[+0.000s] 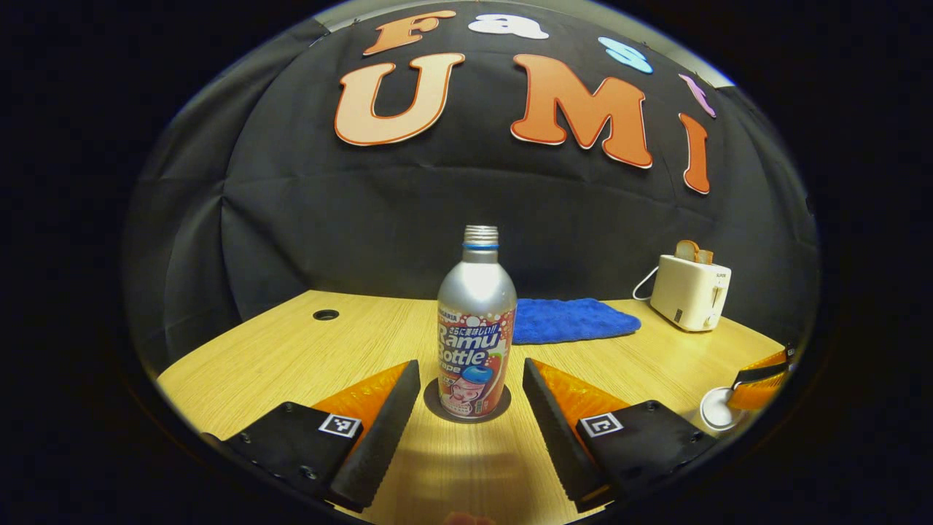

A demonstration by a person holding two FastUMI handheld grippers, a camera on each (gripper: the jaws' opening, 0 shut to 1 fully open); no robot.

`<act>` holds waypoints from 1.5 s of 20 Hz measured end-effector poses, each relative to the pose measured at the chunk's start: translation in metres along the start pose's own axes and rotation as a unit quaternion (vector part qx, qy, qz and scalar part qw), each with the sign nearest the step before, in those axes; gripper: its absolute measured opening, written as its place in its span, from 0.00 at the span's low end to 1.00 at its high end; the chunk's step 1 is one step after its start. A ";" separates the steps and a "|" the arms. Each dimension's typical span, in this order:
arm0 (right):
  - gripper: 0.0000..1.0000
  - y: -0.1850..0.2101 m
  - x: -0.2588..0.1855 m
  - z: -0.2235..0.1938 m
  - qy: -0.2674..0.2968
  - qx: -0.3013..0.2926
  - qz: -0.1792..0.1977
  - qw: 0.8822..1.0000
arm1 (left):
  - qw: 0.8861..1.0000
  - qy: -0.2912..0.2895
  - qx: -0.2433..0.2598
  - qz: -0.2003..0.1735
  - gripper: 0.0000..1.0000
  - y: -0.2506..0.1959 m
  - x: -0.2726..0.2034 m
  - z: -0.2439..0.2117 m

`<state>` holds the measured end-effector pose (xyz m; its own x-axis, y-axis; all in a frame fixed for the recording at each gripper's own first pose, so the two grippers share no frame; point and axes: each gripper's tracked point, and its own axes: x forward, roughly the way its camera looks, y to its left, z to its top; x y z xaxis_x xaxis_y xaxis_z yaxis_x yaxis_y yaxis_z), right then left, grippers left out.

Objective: Open the teacup lid with one hand, grasp the water bottle and pour water into the teacup with the other hand; after pouring, place the water bottle on the coaster and then close the teacup lid.

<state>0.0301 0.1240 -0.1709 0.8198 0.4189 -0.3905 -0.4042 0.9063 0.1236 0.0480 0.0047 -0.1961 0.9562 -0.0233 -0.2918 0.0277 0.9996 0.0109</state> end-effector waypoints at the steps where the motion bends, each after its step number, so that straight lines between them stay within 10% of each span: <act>1: 0.23 -0.001 0.000 0.000 -0.002 -0.004 -0.003 1.000 | 1.000 -0.001 0.003 0.001 0.90 -0.001 -0.007 0.002; 8: 0.30 -0.001 -0.004 0.009 -0.028 -0.034 -0.025 0.999 | 1.000 -0.028 0.012 -0.003 0.94 -0.011 -0.044 0.024; 17: 0.69 -0.015 -0.047 0.090 -0.140 -0.052 -0.083 0.985 | 0.995 -0.083 0.041 0.037 0.93 0.002 -0.115 0.078; 30: 0.86 0.005 -0.096 0.141 -0.237 -0.078 -0.121 0.961 | 0.980 -0.159 0.043 0.109 0.96 0.034 -0.209 0.105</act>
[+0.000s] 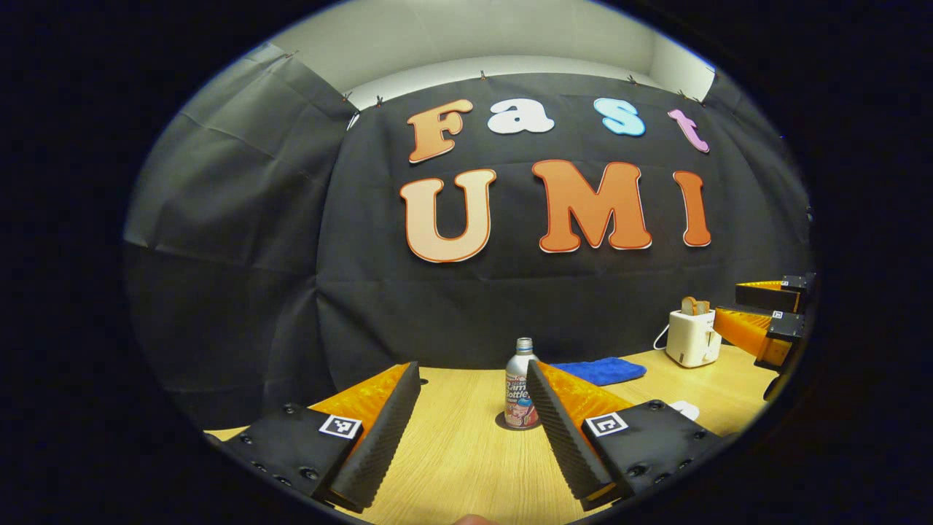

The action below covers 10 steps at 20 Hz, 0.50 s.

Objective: Open the teacup lid with one hand, grasp the water bottle and pour water into the teacup with the other hand; after pouring, place the water bottle on the coaster and then close the teacup lid.

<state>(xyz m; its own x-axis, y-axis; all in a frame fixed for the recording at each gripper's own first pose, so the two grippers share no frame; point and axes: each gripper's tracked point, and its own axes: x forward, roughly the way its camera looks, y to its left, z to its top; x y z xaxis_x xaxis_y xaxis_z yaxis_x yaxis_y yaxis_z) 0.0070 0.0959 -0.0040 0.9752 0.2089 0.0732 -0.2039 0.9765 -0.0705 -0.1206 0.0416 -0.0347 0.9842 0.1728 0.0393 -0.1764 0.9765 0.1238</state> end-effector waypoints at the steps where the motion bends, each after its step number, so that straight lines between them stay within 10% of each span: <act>1: 0.87 0.004 -0.001 -0.002 0.004 0.006 0.008 1.000 | 1.000 -0.005 0.000 0.002 0.96 0.000 -0.003 0.003; 10: 0.90 -0.019 -0.012 -0.008 0.021 0.058 -0.018 0.998 | 1.000 -0.016 -0.015 -0.021 0.96 -0.030 0.003 0.014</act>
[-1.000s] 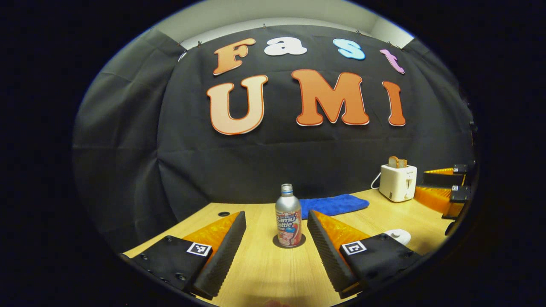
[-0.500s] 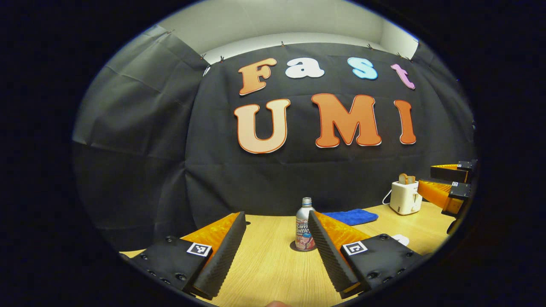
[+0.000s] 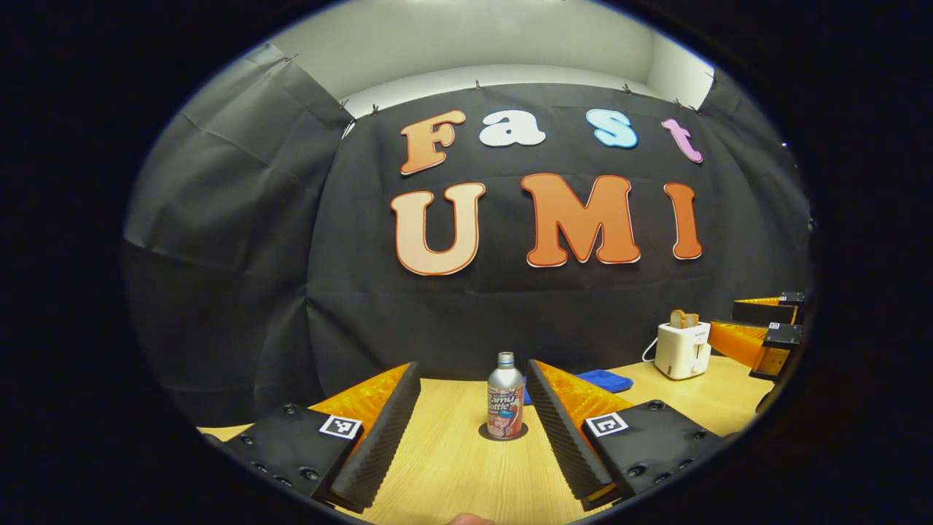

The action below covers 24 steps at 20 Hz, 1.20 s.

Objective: Open the teacup lid with one hand, grasp the water bottle and pour water into the teacup with the other hand; after pouring, place the water bottle on the coaster and then close the teacup lid.

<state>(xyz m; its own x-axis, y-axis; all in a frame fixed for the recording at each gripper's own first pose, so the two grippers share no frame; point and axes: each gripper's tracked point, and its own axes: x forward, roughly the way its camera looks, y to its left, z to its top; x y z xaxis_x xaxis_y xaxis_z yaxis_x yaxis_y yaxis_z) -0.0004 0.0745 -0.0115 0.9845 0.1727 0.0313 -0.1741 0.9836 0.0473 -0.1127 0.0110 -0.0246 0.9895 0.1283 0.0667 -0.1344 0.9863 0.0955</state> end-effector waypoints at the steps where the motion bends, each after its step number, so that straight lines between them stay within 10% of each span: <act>1: 0.90 0.001 -0.001 -0.001 0.003 0.009 0.002 1.000 | 1.000 0.001 -0.001 0.002 0.96 -0.001 0.000 0.000; 24: 0.90 -0.007 -0.008 0.013 0.002 0.007 0.000 1.000 | 1.000 0.022 -0.010 -0.004 1.00 -0.013 -0.002 -0.011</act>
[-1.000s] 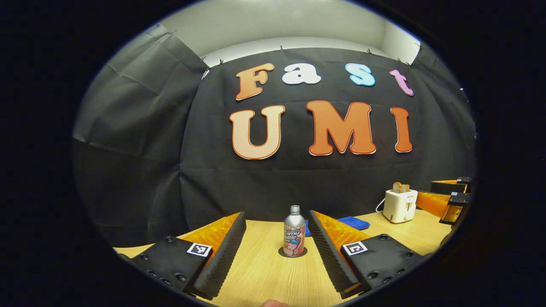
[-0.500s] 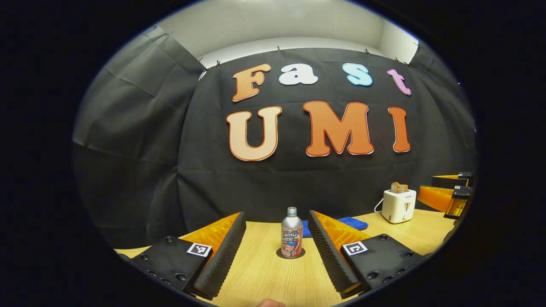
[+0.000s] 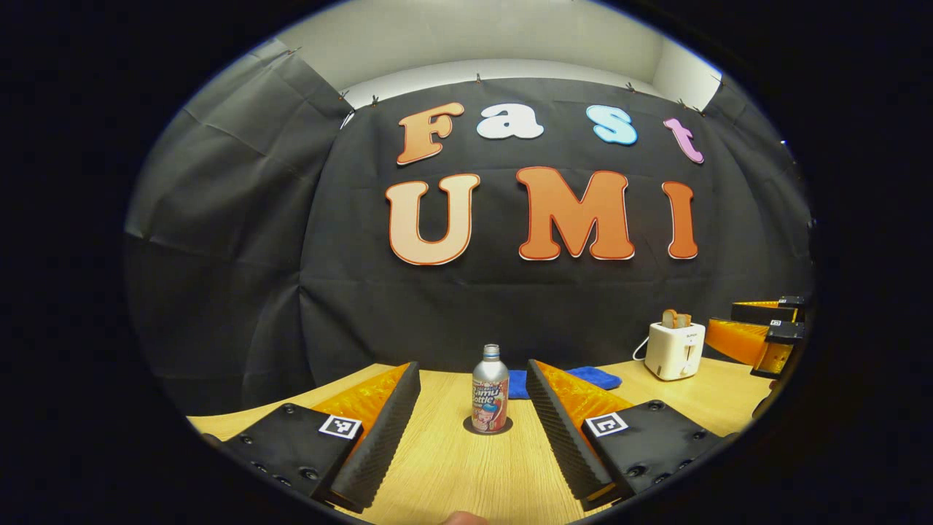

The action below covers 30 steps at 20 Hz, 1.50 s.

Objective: Open the teacup lid with one hand, grasp the water bottle and pour water into the teacup with the other hand; after pouring, place the water bottle on the coaster and then close the teacup lid.

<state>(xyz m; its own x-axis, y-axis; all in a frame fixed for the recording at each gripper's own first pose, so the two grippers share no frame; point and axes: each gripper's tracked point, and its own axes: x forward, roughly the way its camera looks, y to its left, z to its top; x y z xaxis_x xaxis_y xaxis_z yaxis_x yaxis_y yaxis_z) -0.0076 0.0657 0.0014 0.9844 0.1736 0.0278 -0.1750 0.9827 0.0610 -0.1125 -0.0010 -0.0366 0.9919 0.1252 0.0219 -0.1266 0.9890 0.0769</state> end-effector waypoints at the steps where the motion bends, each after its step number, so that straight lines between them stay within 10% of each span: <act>1: 0.90 0.000 0.001 0.002 -0.002 -0.003 -0.002 1.000 | 1.000 0.001 0.000 0.000 1.00 0.000 0.000 -0.001; 30: 0.90 -0.010 -0.002 0.006 0.008 -0.025 -0.006 1.000 | 1.000 0.005 0.003 -0.026 1.00 -0.034 -0.002 0.005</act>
<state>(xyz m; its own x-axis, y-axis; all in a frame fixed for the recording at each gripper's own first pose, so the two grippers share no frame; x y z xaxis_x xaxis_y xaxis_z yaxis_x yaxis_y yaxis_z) -0.0078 0.0549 0.0070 0.9865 0.1633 0.0113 -0.1634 0.9865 0.0106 -0.1098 -0.0353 -0.0348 0.9971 0.0754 0.0072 -0.0758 0.9935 0.0845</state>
